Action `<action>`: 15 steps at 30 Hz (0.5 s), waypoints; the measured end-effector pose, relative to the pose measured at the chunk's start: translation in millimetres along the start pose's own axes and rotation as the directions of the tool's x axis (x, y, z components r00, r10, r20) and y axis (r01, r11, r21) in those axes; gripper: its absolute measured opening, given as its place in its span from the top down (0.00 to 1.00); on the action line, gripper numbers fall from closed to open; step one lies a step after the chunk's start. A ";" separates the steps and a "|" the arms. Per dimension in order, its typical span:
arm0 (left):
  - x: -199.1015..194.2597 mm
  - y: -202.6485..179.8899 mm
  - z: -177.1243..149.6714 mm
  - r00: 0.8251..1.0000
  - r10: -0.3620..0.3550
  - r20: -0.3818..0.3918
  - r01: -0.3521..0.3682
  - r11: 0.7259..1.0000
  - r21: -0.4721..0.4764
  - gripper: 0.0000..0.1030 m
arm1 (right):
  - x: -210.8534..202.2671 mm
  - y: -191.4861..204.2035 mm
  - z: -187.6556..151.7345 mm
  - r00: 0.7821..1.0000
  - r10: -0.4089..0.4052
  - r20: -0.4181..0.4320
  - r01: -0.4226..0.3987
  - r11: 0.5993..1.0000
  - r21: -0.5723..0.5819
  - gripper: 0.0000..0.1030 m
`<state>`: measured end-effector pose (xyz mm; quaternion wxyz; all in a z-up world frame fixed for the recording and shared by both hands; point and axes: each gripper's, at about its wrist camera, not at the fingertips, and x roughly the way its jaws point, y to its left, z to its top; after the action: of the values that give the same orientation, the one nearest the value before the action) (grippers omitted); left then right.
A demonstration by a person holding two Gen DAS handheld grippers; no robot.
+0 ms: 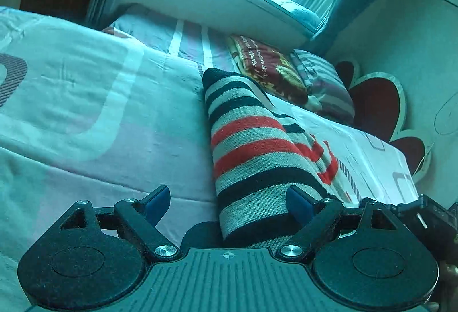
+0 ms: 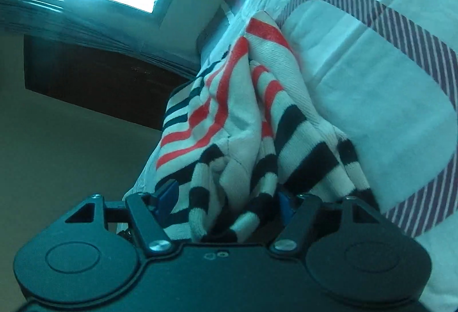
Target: Fold small clothes
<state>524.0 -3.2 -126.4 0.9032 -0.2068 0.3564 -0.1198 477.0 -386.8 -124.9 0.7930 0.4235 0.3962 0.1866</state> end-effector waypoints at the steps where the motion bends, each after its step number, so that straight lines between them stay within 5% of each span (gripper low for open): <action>1: 2.0 -2.1 3.8 1.000 0.013 0.009 -0.013 1.000 0.008 0.15 | 4.3 6.7 1.8 1.000 -0.028 0.008 0.028 0.999 -0.042 0.36; 2: 6.7 -3.9 7.7 0.999 0.028 0.021 -0.028 0.999 0.017 0.15 | 8.4 14.9 2.4 0.998 -0.066 0.020 0.068 0.993 -0.092 0.38; 4: 18.1 -4.2 15.0 1.000 0.031 0.007 -0.031 0.999 0.013 0.15 | 18.6 35.1 -1.3 0.981 -0.191 0.043 0.196 0.948 -0.252 0.73; 6: 31.9 -9.0 16.5 0.999 0.042 -0.029 -0.040 0.998 0.047 0.15 | 21.3 56.2 -11.8 0.965 -0.248 0.084 0.260 0.869 -0.421 0.76; 8: 36.0 -13.3 17.3 0.998 0.049 -0.031 -0.048 0.997 0.057 0.16 | 14.5 78.4 -27.8 0.947 -0.265 0.182 0.321 0.733 -0.600 0.77; 10: 31.7 -19.8 16.9 0.999 0.052 -0.004 -0.052 0.996 0.075 0.16 | 2.3 99.1 -41.8 0.935 -0.207 0.287 0.353 0.608 -0.711 0.77; 11: 32.7 -22.9 15.5 0.998 0.055 0.002 -0.055 0.995 0.087 0.16 | -5.4 103.3 -45.5 0.931 -0.174 0.321 0.360 0.578 -0.732 0.77; 13: 37.5 -26.8 13.1 0.998 0.057 -0.008 -0.056 0.994 0.096 0.16 | -16.5 95.4 -41.9 0.910 -0.179 0.373 0.404 0.577 -0.709 0.77; 15: 48.5 -34.5 8.7 0.995 0.087 -0.046 -0.080 0.988 0.129 0.16 | -5.3 65.3 -23.2 0.909 -0.281 0.309 0.417 0.668 -0.617 0.77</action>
<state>562.4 -48.9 -133.7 0.9094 -0.1306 0.3795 -0.1096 458.1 -340.7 -76.5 0.9456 0.0411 0.2997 0.1198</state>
